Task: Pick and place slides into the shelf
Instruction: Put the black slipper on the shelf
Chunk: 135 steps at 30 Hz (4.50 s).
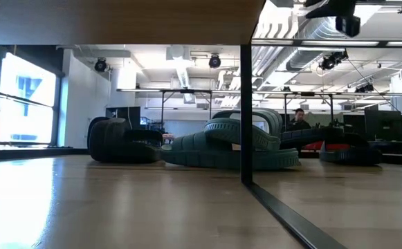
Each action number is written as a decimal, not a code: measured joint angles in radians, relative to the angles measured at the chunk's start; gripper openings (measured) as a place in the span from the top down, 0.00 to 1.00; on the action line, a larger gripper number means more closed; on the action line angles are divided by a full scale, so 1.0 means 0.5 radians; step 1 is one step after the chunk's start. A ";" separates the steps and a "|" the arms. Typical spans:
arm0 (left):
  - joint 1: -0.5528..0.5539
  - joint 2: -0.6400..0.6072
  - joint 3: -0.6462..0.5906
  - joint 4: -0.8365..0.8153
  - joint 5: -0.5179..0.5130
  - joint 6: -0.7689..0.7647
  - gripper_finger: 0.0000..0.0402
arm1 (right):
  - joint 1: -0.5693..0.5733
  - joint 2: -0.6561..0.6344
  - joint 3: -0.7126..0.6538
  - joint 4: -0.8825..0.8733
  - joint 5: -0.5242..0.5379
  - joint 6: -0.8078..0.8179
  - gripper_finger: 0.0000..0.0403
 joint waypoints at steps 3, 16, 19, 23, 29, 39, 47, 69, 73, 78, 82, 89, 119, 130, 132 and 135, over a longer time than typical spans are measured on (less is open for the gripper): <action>0.002 0.012 0.000 -0.140 -0.316 -0.001 1.00 | -0.047 0.102 0.104 -0.082 -0.022 -0.120 0.77; 0.001 0.301 -0.205 -0.626 -0.706 -0.024 0.75 | -0.094 0.164 0.102 -0.088 0.016 -0.217 0.77; 0.001 0.380 -0.277 -0.621 -0.723 -0.063 0.66 | -0.094 0.164 0.102 -0.086 0.022 -0.224 0.77; 0.001 0.458 -0.374 -0.476 -0.807 -0.094 0.56 | -0.094 0.164 0.101 -0.086 0.028 -0.285 0.77; 0.000 0.571 -0.436 -0.342 -0.865 -0.180 0.48 | -0.094 0.164 0.100 -0.085 0.040 -0.338 0.77; 0.002 0.796 -0.436 -0.204 -1.086 -0.279 0.42 | -0.094 0.164 0.100 -0.084 0.071 -0.342 0.77; 0.002 0.983 -0.435 -0.171 -1.184 -0.276 0.41 | -0.094 0.164 0.099 -0.084 0.074 -0.342 0.77; 0.285 1.057 -0.433 0.033 -1.392 -0.314 0.76 | -0.094 0.163 0.098 -0.084 0.076 -0.342 0.77; 0.294 1.057 -0.433 0.064 -1.366 -0.312 0.94 | -0.094 0.164 0.098 -0.083 0.081 -0.361 0.77; 0.288 1.057 -0.433 0.096 -1.376 -0.329 0.96 | -0.094 0.163 0.098 -0.083 0.146 -0.389 0.77; 0.288 1.031 -0.434 0.087 -1.379 -0.346 0.99 | -0.094 0.163 0.098 -0.083 0.165 -0.395 0.77; 0.215 0.881 -0.385 -0.096 -1.392 -0.378 0.99 | -0.094 0.163 0.098 -0.083 0.172 -0.423 0.77; -1.198 0.797 1.078 -1.259 -1.654 -0.194 1.00 | -0.176 0.407 0.098 0.581 -0.659 0.676 0.77; -1.344 1.139 1.077 -1.272 -2.264 0.558 1.00 | -0.589 0.705 0.098 1.191 -1.164 1.090 0.77; -1.354 1.169 1.077 -1.272 -2.308 0.602 1.00 | -0.641 0.799 0.098 1.290 -1.255 1.134 0.75; -1.368 1.204 1.077 -1.274 -2.422 0.656 1.00 | -0.692 0.942 0.098 1.439 -1.375 1.197 0.69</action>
